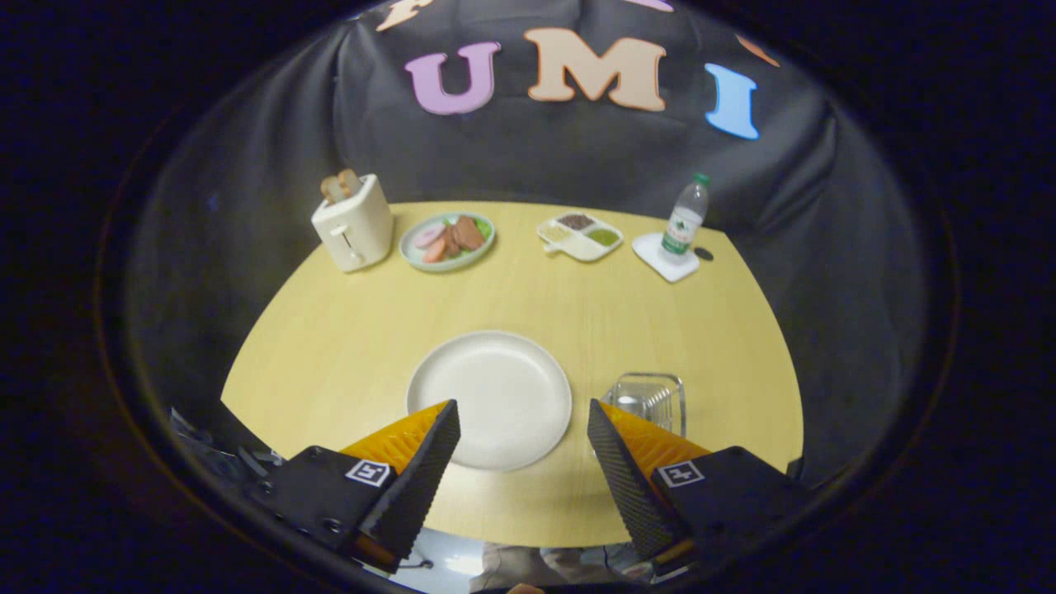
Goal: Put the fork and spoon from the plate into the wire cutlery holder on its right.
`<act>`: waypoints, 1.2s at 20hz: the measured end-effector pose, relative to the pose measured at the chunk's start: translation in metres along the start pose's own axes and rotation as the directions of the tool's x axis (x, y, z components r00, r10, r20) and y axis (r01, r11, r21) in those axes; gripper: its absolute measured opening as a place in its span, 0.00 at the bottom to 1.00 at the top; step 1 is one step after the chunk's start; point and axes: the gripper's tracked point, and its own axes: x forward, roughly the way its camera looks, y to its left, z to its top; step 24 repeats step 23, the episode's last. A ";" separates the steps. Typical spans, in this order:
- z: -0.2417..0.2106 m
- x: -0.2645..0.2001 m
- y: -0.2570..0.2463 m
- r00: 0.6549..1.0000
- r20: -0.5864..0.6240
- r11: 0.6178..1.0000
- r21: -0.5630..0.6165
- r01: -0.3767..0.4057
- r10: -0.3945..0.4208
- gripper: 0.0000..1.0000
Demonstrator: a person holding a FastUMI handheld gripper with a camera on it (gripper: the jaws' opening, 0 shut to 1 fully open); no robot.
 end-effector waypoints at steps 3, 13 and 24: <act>0.023 0.003 0.004 0.983 0.177 0.998 -0.016 -0.053 0.055 1.00; 0.058 -0.011 0.004 0.910 0.410 0.998 -0.018 -0.053 0.056 1.00; 0.050 -0.007 -0.004 0.871 0.491 0.999 0.032 -0.024 0.005 1.00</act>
